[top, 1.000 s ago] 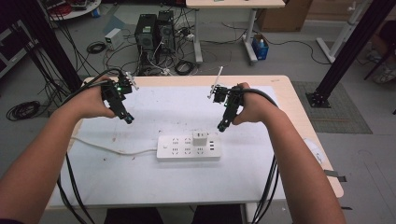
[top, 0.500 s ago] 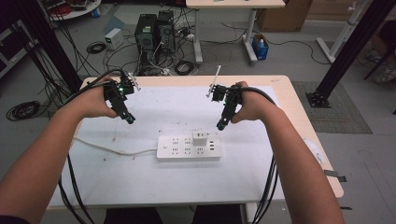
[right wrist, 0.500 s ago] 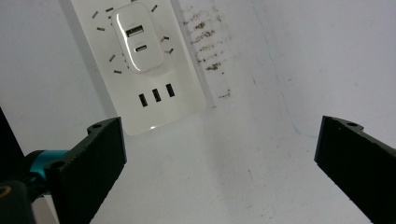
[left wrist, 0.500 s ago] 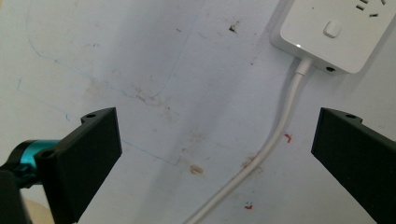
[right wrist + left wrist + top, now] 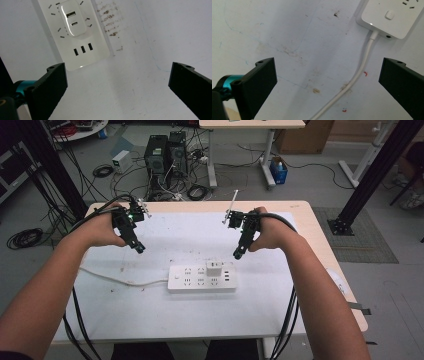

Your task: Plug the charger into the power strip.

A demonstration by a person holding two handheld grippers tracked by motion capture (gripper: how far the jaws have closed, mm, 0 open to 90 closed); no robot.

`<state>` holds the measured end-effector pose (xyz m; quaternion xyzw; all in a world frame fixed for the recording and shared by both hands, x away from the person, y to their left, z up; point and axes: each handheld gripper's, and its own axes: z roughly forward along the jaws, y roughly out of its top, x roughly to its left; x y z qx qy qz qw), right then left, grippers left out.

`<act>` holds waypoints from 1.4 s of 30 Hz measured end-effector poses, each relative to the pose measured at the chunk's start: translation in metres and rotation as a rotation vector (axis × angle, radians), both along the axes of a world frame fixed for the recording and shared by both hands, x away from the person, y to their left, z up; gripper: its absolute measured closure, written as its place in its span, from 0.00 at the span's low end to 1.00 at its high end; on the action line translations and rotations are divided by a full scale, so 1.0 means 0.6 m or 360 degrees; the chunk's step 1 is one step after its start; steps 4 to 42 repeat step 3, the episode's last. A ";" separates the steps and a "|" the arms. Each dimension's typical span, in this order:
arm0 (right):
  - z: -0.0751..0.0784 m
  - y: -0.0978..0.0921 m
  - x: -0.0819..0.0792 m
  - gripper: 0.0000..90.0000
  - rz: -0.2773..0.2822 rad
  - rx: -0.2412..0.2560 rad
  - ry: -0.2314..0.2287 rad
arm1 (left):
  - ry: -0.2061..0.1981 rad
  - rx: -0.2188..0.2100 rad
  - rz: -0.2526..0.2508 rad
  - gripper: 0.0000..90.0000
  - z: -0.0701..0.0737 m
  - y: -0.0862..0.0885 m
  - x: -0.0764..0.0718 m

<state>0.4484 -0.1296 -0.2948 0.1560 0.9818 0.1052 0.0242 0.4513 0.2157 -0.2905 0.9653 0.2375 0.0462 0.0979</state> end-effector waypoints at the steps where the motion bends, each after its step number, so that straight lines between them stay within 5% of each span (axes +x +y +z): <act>1: 0.000 0.001 0.000 0.02 0.0000 -0.0007 0.0002 | 0.0001 0.0000 -0.0008 0.02 0.000 0.000 0.000; 42: -0.001 0.001 0.000 0.02 -0.0001 -0.0006 0.0001 | 0.0003 0.0001 -0.0011 0.02 -0.001 0.000 0.001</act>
